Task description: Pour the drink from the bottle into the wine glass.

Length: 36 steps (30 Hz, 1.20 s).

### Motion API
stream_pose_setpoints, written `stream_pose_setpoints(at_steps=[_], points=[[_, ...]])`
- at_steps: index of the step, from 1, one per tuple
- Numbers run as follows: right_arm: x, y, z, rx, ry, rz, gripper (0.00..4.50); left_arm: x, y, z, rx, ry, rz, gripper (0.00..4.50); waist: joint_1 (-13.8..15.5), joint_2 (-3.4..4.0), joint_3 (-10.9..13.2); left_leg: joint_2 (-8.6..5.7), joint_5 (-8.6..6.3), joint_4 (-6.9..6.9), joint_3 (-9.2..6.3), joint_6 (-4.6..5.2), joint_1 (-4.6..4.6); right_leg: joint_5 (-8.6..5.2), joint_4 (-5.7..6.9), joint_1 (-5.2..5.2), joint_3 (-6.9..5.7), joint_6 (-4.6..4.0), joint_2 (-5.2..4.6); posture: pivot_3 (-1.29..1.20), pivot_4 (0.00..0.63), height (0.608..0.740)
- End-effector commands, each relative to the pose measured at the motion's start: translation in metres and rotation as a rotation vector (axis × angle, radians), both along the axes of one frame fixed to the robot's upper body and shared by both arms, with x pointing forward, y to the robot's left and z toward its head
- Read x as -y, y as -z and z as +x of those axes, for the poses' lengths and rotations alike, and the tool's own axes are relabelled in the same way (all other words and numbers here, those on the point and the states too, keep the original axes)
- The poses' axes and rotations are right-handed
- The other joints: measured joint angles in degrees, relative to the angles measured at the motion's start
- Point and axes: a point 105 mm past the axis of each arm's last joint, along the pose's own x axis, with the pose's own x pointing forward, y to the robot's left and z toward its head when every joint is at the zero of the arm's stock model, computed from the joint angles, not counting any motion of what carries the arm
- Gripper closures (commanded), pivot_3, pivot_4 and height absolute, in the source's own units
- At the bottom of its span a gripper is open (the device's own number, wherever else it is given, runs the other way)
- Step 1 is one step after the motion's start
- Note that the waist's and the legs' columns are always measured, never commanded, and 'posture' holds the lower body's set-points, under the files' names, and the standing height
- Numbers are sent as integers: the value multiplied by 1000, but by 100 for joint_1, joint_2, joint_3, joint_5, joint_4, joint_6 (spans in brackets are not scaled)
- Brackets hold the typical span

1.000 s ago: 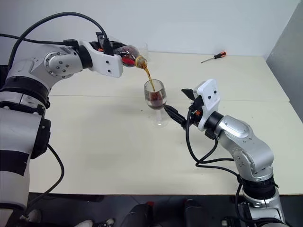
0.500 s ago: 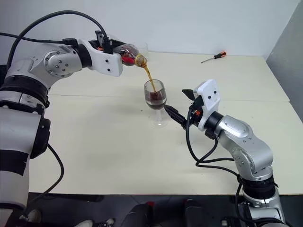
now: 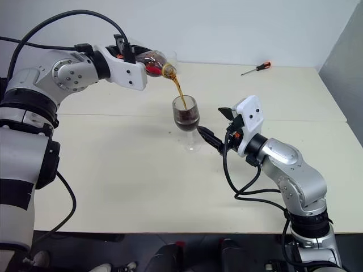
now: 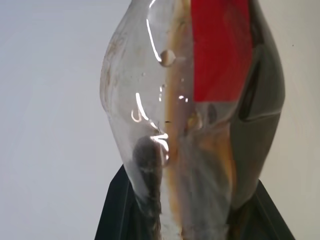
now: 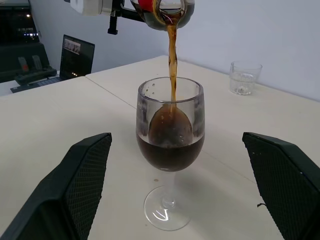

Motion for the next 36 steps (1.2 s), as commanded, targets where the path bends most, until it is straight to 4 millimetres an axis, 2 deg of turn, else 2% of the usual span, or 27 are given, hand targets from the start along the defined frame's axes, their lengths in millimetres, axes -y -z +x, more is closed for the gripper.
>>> stream_pose_setpoints(at_steps=[1, 10, 14, 16, 19, 24, 32, 36], points=[[-2, -15, -6, 68, -19, 9, 0, 1, -27, -6, 82, 13, -17, 3524, 0, 0, 0, 0, 0, 0, 0, 0, 0, 0, 0, 0, 0, 0, 0, 0, 150, 740], [-2, -15, -6, 70, -19, 9, 0, 2, -27, -6, 84, 20, -18, 3524, 0, 0, 0, 0, 0, 0, 0, 0, 0, 0, 0, 0, 0, 0, 0, 0, 150, 740], [-2, -14, -7, 70, -19, 9, 0, 1, -28, -5, 45, 17, -110, 3524, 0, 0, 0, 0, 0, 1, 0, 0, 0, 0, 0, 0, 0, 0, 0, 0, 150, 740], [-2, -14, -7, 69, -16, 9, 0, 1, -22, -4, -1, 27, -165, 3524, -1, 0, 0, 0, 0, 1, 0, 0, 0, 0, 0, 0, 0, 0, 0, 0, 150, 740], [-1, -12, -7, 70, -7, 7, 0, -1, -1, -3, -84, 43, -205, 3524, -7, 4, -2, 0, 0, 1, 1, 0, 0, 0, 1, 0, 1, 0, 0, 0, 150, 740], [0, -11, -7, 68, -3, 7, 0, -1, 10, -4, -187, 83, -362, 3524, -13, 3, -2, 1, 0, 9, -2, 0, -4, 0, 4, -3, -1, 0, 0, 0, 150, 740], [-1, -11, -7, 71, 0, 23, 0, 6, 38, 3, -467, 173, -830, 3524, -15, 3, -2, -2, 1, 15, -6, -1, -17, 0, 9, -14, -4, -1, -4, 0, 150, 740], [-3, -13, -11, 71, -27, 27, 0, 9, 39, 6, -532, 206, -1033, 3524, -22, 3, -2, -1, 1, 16, -8, -1, -18, 1, 10, -14, -3, -1, -4, 0, 150, 740]])
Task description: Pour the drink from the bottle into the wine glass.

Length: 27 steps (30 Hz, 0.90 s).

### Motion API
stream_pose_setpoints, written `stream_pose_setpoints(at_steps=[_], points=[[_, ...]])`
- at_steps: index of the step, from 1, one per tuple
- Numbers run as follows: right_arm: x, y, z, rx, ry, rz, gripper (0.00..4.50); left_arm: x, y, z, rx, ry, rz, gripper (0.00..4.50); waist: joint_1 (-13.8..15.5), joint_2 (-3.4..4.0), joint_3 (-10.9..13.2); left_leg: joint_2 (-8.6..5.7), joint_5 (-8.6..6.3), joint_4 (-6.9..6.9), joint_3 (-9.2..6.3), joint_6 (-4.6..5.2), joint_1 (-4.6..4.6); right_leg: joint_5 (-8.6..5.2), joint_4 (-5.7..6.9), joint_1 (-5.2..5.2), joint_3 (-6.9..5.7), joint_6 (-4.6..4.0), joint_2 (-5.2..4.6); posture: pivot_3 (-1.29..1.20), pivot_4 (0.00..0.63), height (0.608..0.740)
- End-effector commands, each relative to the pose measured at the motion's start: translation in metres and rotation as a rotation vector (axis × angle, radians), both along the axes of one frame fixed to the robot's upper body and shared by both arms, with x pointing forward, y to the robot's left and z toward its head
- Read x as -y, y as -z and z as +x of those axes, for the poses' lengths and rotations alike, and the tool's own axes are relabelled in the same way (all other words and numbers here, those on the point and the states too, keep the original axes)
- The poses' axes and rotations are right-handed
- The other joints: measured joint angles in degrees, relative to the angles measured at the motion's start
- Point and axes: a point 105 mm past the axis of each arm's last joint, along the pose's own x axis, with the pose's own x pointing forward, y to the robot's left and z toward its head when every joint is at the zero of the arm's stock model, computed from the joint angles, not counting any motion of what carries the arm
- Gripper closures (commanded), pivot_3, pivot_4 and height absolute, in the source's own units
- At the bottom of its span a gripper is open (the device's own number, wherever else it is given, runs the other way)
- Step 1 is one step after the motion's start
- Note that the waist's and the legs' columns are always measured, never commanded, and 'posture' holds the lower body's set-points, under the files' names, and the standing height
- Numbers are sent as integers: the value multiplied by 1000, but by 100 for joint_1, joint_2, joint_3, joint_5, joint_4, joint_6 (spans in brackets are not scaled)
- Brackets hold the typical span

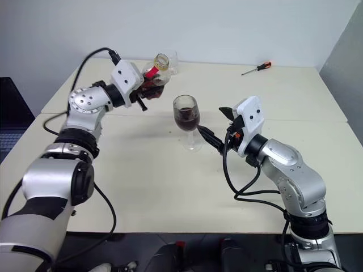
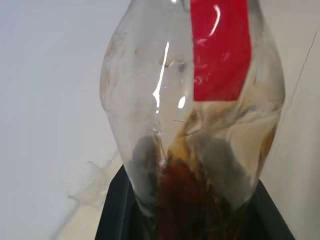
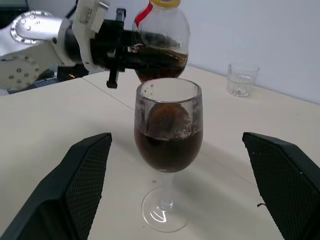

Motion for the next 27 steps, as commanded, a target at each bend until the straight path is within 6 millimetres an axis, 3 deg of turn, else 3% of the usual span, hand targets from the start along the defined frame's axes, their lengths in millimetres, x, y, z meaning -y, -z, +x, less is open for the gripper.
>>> stream_pose_setpoints(at_steps=[1, 5, 9, 18, 22, 27], points=[[-5, -15, -15, 64, -61, 28, 0, -4, -33, -1, 41, -10, -204, 3524, -5, 0, 0, 0, 0, 0, 0, 0, 0, 0, 1, -1, 0, 0, 0, 0, 150, 740], [-12, -20, -36, 65, -172, 59, 0, -11, -32, 0, 10, -53, -370, 3524, -22, 1, -2, 3, 0, -2, -13, 0, 0, 0, 1, -2, 4, 0, -7, 0, 150, 740], [-14, -17, -56, 46, -247, 54, 0, -36, -20, -4, -20, -182, -543, 3524, -25, 1, -4, 7, 0, -1, -22, 0, 4, 0, 2, -1, 12, -1, -18, 0, 150, 740], [-11, 7, -78, -26, -236, 76, 0, -91, 60, -48, -83, -507, -616, 3524, 22, -6, -11, 11, -1, -2, -22, -1, 12, 1, 2, 4, 17, -1, -20, 0, 150, 740], [-7, 9, -82, -17, -222, 97, 0, -122, 78, -61, -80, -661, -665, 3524, 77, -12, -14, 10, -1, 0, -26, -1, 18, 1, 2, 14, 12, -2, -19, 0, 150, 740], [-4, 14, -84, -4, -201, 104, 0, -151, 94, -62, -86, -776, -674, 3524, 104, -22, -21, 4, -2, -2, -21, 0, 35, 1, -5, 34, 13, -1, -19, 0, 150, 740]])
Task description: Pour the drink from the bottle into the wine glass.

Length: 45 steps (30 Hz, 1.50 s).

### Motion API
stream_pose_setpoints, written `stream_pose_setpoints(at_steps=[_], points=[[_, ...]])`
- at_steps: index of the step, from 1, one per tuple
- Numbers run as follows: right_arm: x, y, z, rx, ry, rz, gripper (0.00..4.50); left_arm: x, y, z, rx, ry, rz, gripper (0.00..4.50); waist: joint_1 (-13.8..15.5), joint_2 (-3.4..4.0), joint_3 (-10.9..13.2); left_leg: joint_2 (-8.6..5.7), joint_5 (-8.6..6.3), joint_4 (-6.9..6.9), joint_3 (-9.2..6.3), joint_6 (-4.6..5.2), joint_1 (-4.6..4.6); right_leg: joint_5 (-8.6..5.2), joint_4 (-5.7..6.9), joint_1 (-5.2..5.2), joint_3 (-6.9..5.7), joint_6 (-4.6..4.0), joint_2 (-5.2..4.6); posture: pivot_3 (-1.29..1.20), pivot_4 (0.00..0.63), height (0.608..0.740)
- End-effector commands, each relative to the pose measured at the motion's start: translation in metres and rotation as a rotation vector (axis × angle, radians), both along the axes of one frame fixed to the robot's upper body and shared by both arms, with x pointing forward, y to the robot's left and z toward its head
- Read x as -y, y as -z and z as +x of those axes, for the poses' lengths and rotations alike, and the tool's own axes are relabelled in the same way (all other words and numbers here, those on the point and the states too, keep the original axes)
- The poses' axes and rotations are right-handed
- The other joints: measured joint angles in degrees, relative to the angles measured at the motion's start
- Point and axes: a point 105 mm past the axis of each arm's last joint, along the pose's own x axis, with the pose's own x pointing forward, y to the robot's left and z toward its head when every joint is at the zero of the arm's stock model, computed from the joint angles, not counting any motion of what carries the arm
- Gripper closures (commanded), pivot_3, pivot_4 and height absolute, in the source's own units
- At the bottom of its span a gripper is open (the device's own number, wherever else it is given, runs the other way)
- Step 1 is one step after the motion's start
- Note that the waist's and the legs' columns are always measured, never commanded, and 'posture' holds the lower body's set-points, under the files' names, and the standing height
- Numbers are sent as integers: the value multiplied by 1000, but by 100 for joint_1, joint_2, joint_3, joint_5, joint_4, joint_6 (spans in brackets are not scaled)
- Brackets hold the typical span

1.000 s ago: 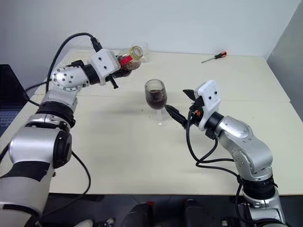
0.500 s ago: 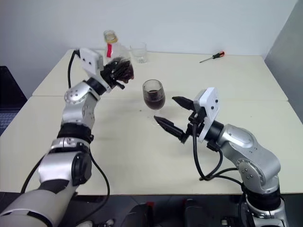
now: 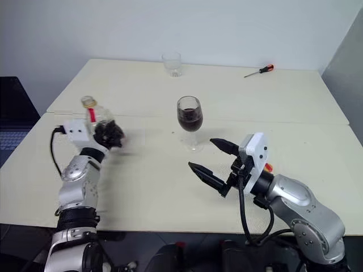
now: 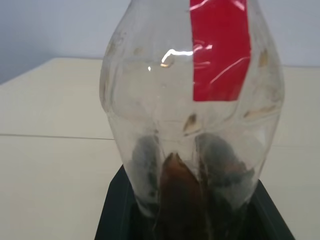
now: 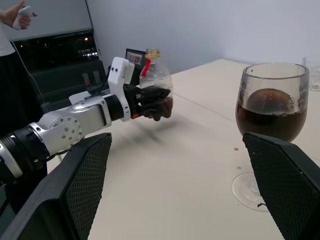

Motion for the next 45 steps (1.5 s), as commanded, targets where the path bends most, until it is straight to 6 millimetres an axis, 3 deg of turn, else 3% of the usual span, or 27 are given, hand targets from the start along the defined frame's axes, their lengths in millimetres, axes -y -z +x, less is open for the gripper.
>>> stream_pose_setpoints(at_steps=[1, 7, 14, 25, 39, 45], points=[[0, -11, -7, 81, 2, 17, 0, -17, -10, 1, 42, -51, 20, 3524, 1, -1, -2, 0, 0, -1, 2, 0, 3, 0, 1, 0, 1, 0, 0, 0, 150, 740], [3, -11, 0, 104, 44, 16, 0, -22, -18, 20, 53, -35, 40, 3524, -6, -6, -4, 1, 0, -2, 10, 0, 3, 0, 0, 1, -6, 0, 8, 0, 150, 740], [4, -13, 5, 120, 61, 15, 0, -3, -11, 34, 38, 39, 17, 3524, -38, -6, -5, 0, 0, -4, 9, 0, 4, 0, 0, 1, -2, 0, 7, 0, 150, 740], [5, -14, 8, 128, 66, 11, 0, 0, -6, 34, 34, 52, 14, 37, -43, -7, -5, 4, 0, -5, 6, 0, 3, 0, 1, -1, 0, 0, 6, 0, 150, 740], [14, -11, -2, 104, 40, -10, 0, -8, 3, 2, 10, 25, 23, 37, -43, -6, -5, 7, -1, -7, 4, -1, 4, 0, -1, -1, 5, 0, 1, 0, 150, 740], [18, -11, 0, 101, 62, -14, 0, 12, 6, -15, -20, 68, -2, 37, -40, -6, -5, 7, -1, -8, 7, -1, 6, 0, -2, 1, 10, 0, 0, 0, 150, 740]])
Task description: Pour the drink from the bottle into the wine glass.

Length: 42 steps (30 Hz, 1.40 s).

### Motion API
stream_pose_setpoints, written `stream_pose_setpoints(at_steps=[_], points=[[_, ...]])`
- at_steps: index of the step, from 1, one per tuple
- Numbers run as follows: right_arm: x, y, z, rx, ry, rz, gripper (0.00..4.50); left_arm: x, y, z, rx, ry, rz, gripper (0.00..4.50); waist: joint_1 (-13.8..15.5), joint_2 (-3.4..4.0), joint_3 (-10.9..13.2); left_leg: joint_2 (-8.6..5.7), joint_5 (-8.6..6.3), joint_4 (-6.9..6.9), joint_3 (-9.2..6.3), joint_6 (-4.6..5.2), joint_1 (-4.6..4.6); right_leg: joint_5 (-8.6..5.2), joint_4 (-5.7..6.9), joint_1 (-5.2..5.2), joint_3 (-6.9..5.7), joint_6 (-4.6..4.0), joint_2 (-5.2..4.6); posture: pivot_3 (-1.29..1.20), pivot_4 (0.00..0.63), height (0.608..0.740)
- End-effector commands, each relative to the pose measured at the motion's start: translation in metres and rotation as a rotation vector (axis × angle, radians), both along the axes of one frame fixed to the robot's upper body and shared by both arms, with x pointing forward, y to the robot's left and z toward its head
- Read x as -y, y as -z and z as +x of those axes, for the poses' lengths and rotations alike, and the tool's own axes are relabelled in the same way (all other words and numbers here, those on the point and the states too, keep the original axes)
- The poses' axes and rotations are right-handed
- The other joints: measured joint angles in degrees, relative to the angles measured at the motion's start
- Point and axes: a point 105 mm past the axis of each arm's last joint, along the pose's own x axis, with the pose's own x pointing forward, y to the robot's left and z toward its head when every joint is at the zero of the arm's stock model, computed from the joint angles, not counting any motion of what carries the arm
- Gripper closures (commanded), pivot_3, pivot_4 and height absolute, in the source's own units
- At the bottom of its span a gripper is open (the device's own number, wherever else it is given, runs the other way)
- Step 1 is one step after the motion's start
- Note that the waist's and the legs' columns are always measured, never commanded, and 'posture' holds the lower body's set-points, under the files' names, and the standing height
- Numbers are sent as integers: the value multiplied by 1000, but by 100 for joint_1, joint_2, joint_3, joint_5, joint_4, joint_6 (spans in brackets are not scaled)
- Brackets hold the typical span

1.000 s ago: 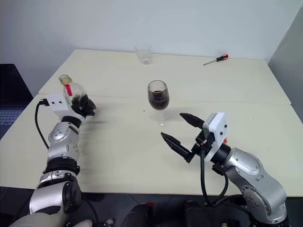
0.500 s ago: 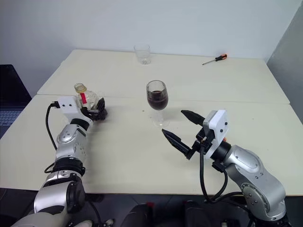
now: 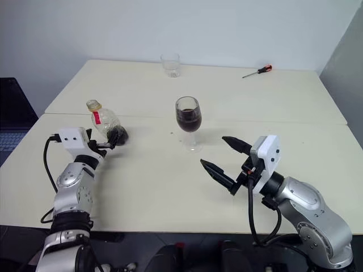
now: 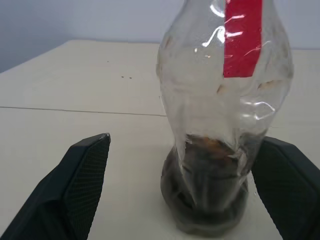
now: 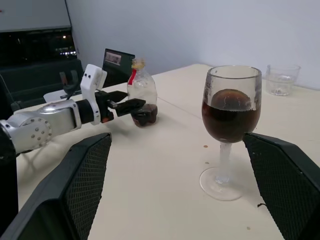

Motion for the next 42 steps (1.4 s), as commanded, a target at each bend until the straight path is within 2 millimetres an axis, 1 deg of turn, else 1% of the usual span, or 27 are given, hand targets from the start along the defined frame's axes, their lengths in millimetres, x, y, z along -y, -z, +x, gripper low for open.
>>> stream_pose_setpoints(at_steps=[1, 4, 7, 16, 23, 27, 30, 34, 38, 42], points=[[0, -10, -7, 46, -10, 12, 0, 13, -15, -8, 34, 25, -11, 37, 6, 0, 0, 0, 0, 0, -1, 0, 0, 0, 0, 0, -1, 0, 0, 0, 150, 740], [3, -10, -6, 45, -1, 11, 0, 25, -15, -16, 24, 40, -24, 37, 9, 0, 0, 1, 0, 0, -4, 0, 0, 0, 0, 2, -4, 0, 0, 0, 150, 740], [5, -10, -7, 42, 8, 8, 0, 32, -15, -22, 14, 42, -35, 37, 11, 0, 0, 0, 0, 1, -2, 0, 0, 0, -1, 2, -2, 0, 0, 0, 150, 740], [14, -7, -9, 29, 46, -4, 0, 48, -3, -43, -40, 50, -53, 37, 11, 0, 0, 1, 0, -2, -1, 0, 3, 0, -2, 5, -1, 0, 1, 0, 150, 740], [23, -5, -12, 20, 100, -6, 0, 58, 2, -67, -82, 60, -63, 37, 11, 1, -1, 1, -1, -4, -1, 0, 5, -1, -5, 8, 0, 1, 2, 0, 150, 740], [28, -4, -11, 23, 139, -2, 0, 71, 4, -76, -99, 78, -75, 37, 21, 1, 0, 0, -1, -3, 0, 0, 9, -1, -10, 20, -2, 1, 3, 0, 150, 740], [32, -5, -10, 28, 177, 2, 0, 82, 2, -79, -98, 94, -82, 37, 23, 2, 0, 0, -2, -3, -2, 1, 19, -2, -22, 43, -2, 1, 3, 0, 150, 740], [43, -2, -4, 29, 286, -3, 0, 90, -1, -79, -107, 107, -61, 37, 24, 5, -1, 0, -3, -6, -4, 1, 36, -2, -44, 75, -10, 2, 6, 0, 150, 740], [64, 8, 7, 14, 492, -45, 0, 91, -1, -78, -114, 99, -29, 37, 30, 6, -2, -1, -5, -8, -5, 1, 44, -3, -52, 86, -12, 3, 8, 0, 150, 740], [77, 17, 12, 3, 615, -61, 0, 92, 1, -76, -125, 92, -12, 37, 31, 14, -5, 0, -5, -9, -5, 0, 44, -2, -53, 86, -11, 2, 8, 0, 150, 740]])
